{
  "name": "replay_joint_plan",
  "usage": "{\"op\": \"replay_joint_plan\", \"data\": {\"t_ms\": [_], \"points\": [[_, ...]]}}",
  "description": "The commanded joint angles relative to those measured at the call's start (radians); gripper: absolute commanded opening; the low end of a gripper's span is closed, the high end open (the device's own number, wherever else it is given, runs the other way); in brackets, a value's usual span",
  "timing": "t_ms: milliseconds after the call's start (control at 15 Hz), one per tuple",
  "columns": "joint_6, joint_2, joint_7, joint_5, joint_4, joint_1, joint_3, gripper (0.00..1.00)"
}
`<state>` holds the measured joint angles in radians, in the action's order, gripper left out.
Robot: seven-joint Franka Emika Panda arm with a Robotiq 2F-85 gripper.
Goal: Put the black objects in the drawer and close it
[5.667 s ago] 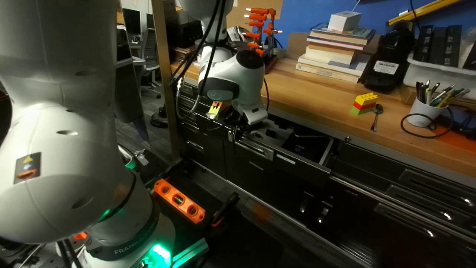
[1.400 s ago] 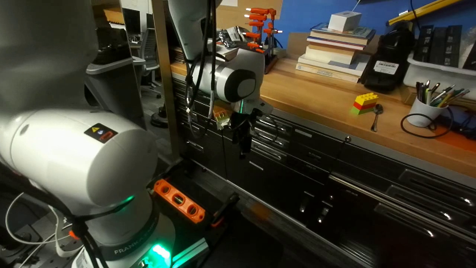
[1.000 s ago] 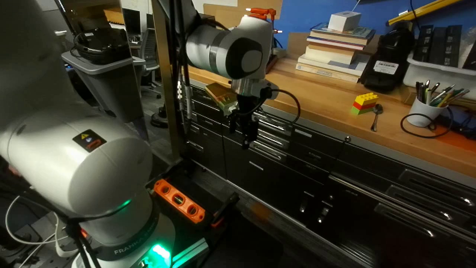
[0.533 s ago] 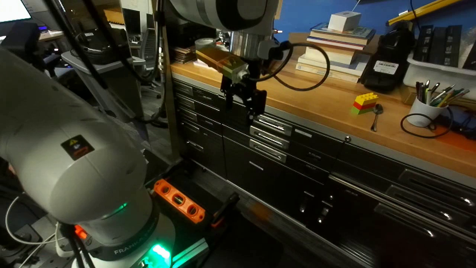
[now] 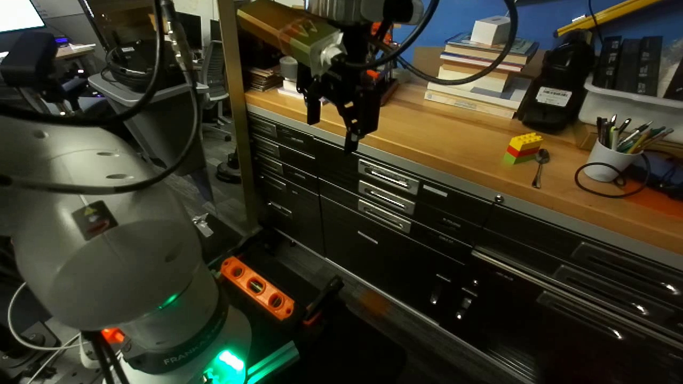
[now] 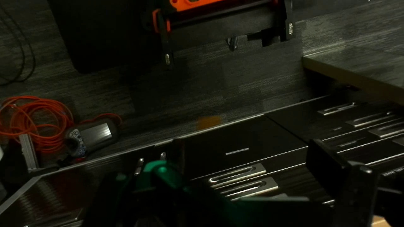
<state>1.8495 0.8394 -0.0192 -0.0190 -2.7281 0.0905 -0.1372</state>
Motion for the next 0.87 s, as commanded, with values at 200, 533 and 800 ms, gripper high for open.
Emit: {"op": "replay_joint_plan", "data": {"t_ms": [200,533,800], "points": [[-0.043,0.081,0.012,0.007,-0.016,0.032,0.008,1.00],[-0.043,0.067,0.011,0.007,-0.018,0.032,0.008,1.00],[-0.043,0.065,0.011,0.007,-0.018,0.032,0.009,1.00]]}}
